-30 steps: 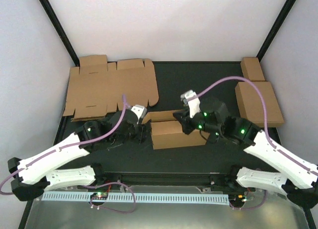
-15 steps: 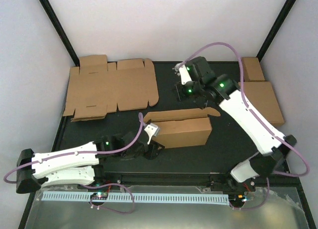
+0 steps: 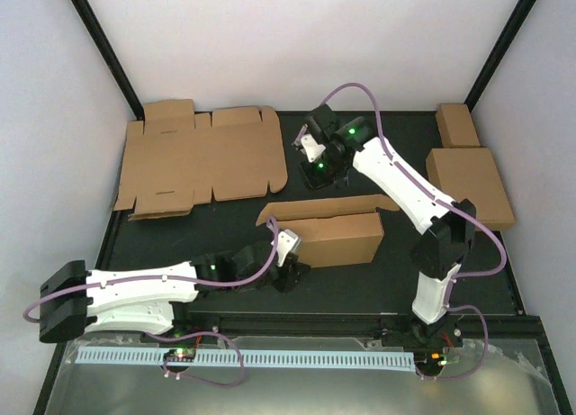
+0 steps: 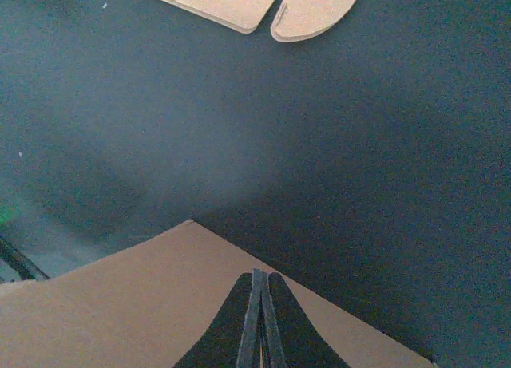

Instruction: Fold the paper box

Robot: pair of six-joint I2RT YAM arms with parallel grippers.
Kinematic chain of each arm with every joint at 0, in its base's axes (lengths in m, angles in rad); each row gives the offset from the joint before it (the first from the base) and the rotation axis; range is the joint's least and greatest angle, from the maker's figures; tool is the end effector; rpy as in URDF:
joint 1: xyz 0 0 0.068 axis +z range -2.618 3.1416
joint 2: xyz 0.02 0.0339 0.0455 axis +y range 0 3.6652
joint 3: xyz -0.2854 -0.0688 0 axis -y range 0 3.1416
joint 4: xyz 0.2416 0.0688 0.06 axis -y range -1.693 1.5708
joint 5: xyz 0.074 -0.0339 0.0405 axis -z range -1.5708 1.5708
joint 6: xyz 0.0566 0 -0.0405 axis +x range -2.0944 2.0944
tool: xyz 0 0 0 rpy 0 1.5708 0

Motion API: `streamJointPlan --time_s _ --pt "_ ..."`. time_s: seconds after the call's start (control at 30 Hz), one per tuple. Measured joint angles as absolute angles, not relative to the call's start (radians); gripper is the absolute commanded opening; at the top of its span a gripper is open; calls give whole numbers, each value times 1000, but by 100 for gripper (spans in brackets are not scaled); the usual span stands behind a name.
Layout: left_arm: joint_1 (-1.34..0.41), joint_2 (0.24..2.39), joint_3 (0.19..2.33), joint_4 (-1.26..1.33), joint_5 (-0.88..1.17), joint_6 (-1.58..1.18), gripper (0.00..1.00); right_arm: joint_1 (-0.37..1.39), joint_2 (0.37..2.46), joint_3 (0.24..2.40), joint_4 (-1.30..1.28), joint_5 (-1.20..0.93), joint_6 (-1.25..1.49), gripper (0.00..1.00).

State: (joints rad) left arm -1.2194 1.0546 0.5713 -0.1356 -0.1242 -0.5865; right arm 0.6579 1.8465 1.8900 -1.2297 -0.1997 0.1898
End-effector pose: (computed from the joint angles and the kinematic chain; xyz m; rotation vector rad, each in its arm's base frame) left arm 0.0847 -0.2107 0.2271 0.6525 2.2321 -0.8512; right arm 0.2978 0.2443 0.3386 -0.7107 2.7427 0.4855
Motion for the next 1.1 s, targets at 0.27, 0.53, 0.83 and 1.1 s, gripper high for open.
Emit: streamJointPlan --time_s 0.27,0.53,0.83,1.1 --pt "-1219 1160 571 1 -154 -511 48 654 1839 1863 -1249 -187 187 2" --pt "-1219 1218 572 56 -185 -485 47 633 1841 1820 -1265 -180 179 2" --pt "-1218 1245 580 76 -218 -468 47 633 1841 1744 -1263 -258 153 2" --pt "-1218 1311 621 75 -218 -462 47 633 1882 1749 -1252 -304 138 2"
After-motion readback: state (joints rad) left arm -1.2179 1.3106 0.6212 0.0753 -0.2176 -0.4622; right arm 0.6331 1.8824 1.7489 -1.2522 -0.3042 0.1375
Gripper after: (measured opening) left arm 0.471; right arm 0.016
